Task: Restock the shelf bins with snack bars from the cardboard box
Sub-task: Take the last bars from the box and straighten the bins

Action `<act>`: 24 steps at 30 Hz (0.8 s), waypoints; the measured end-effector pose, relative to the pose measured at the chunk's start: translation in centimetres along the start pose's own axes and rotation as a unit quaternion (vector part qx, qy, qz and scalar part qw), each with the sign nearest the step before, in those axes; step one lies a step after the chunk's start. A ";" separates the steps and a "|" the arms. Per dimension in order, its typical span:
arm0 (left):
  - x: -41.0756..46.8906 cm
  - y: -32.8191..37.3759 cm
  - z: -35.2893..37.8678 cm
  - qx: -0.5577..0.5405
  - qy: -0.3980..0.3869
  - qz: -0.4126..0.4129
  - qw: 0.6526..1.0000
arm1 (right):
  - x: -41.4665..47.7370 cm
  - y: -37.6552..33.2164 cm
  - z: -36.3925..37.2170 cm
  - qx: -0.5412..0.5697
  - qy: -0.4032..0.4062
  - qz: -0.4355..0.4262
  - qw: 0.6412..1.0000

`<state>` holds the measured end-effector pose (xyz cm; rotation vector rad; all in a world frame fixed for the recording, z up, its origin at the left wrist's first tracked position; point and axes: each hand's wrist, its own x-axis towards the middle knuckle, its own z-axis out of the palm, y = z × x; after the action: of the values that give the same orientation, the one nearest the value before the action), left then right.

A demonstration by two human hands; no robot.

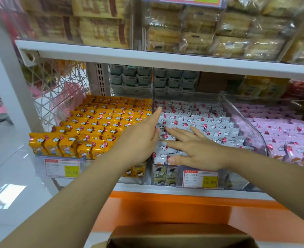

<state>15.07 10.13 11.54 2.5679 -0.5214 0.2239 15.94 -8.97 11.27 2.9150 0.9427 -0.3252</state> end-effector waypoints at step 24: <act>-0.1 -0.1 0.2 0.017 0.013 0.005 1.000 | 0.1 -3.4 0.1 0.135 0.232 0.044 0.962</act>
<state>15.05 10.18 11.31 2.5931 -0.5262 0.2716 14.01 -6.12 11.13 3.3525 0.8644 0.2744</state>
